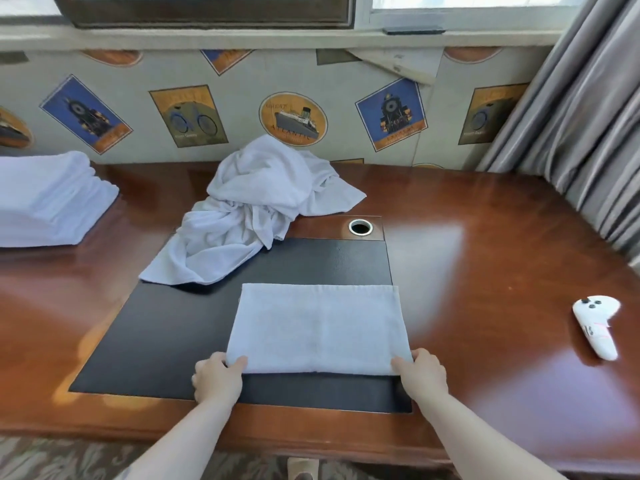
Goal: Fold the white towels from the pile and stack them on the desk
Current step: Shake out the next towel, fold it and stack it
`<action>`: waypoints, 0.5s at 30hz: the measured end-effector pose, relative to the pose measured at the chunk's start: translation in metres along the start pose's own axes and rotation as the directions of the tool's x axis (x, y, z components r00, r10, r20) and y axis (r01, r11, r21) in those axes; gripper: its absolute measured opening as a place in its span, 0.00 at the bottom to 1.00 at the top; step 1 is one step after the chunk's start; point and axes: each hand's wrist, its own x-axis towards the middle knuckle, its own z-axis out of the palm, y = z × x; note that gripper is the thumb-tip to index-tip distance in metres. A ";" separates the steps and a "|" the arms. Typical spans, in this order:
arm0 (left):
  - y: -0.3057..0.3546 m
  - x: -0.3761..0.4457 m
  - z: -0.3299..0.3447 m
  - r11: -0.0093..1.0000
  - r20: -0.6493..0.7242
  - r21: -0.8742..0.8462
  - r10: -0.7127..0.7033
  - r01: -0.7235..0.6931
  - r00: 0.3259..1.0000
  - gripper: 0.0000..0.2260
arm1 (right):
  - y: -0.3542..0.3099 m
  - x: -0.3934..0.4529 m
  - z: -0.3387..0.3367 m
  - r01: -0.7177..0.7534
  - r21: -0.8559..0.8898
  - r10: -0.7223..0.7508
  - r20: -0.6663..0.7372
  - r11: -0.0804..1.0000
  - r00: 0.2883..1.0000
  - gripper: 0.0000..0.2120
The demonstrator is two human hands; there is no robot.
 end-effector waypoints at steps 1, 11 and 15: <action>0.001 0.000 -0.004 0.996 0.037 -0.078 -0.029 0.032 0.999 0.10 | 0.002 -0.001 -0.004 0.007 0.053 -0.008 0.012 0.999 1.000 0.11; -0.073 -0.078 -0.014 0.575 0.410 -0.636 -0.314 0.515 0.856 0.17 | 0.091 -0.083 -0.001 -0.349 0.747 0.361 0.156 0.566 0.919 0.10; -0.094 -0.111 0.003 0.182 0.576 -0.726 -0.365 0.663 0.731 0.26 | 0.108 -0.116 0.008 -0.518 0.838 0.363 0.434 0.173 0.825 0.21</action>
